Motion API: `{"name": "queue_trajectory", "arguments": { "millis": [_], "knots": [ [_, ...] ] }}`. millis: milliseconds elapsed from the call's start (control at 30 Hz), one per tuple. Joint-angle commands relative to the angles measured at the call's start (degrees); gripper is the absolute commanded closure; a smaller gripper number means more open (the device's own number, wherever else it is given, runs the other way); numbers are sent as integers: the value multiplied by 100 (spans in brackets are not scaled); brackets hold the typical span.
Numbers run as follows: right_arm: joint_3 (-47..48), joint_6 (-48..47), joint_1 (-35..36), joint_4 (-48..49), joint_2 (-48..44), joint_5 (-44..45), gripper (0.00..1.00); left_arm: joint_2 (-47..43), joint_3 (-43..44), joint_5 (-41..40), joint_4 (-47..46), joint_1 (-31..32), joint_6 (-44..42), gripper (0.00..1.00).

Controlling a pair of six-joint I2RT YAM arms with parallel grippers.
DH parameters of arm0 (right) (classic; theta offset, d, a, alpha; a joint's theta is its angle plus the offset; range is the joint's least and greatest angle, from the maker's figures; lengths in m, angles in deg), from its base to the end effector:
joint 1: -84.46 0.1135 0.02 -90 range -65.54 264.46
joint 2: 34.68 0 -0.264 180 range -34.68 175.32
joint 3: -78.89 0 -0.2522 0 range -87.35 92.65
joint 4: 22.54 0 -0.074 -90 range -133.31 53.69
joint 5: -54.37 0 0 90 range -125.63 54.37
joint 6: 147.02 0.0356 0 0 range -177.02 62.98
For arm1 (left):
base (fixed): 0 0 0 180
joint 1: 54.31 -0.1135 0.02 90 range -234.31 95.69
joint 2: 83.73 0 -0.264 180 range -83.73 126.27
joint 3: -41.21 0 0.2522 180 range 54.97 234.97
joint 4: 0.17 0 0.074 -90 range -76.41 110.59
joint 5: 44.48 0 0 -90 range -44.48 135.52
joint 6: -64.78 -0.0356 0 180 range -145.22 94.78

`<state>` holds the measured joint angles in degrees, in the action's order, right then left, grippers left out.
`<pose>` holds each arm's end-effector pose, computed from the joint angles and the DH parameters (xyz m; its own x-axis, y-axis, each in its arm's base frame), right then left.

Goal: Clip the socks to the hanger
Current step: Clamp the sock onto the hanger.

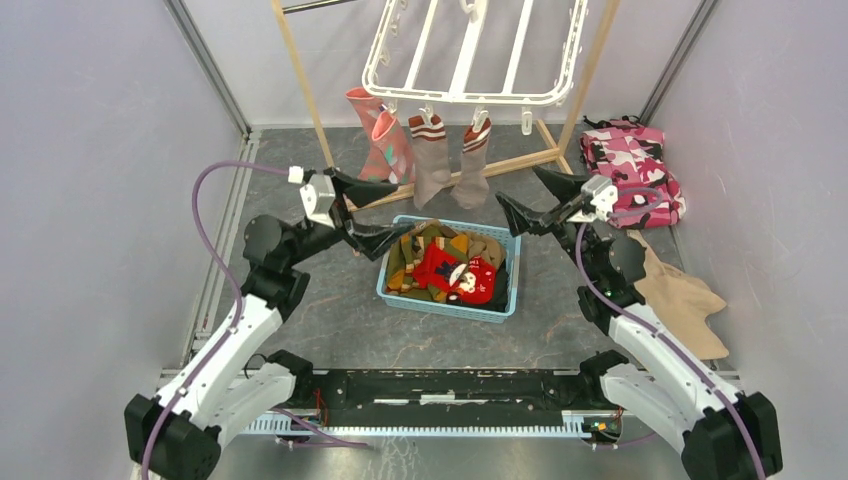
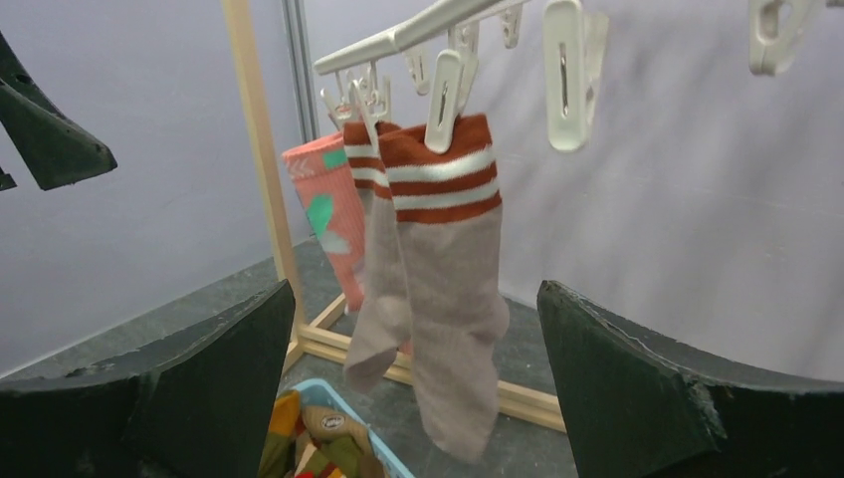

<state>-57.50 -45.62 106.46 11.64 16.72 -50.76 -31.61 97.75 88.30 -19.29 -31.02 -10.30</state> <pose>0.1840 0.0844 0.3338 0.2897 0.3228 -0.9010 -0.6485 0.7586 0.0633 0.1752 -0.1017 0.3813 0.1325 -0.2628 -0.9557 0.9275 0.3729 0.0261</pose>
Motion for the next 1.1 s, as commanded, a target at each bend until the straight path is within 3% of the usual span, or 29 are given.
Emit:
{"name": "queue_trajectory", "arguments": {
  "millis": [0,200,333,433,567,733,833,967,1067],
  "knots": [
    [-385,-109,-7,-545,-567,-93,2,-511,-688,-218,-25,18,892,11],
    [-914,-101,6,-1481,-1390,-515,2,-1048,-1765,-695,-334,18,2175,0],
    [-1241,-121,6,-1928,-1902,-607,2,-1272,-2584,-1457,-563,22,3516,0],
    [-1476,-131,3,-2135,-2122,-641,2,-1251,-3001,-1522,-920,19,3831,0],
    [-1816,-84,7,-2201,-2178,-674,2,-1021,-2895,-1456,-414,29,3736,5],
    [-1906,46,3,-2354,-1791,-481,2,-418,-2441,-1562,672,243,3195,32],
    [-1911,57,5,-2311,-1552,-483,2,-70,-1886,-2646,1834,955,2376,36],
    [-1973,60,5,-2187,-1402,-516,2,569,-1085,-4982,2881,2330,1420,37],
    [-1998,38,2,-2162,-1357,-523,2,1254,-623,-5613,3206,2627,1120,45]
  ]
}}
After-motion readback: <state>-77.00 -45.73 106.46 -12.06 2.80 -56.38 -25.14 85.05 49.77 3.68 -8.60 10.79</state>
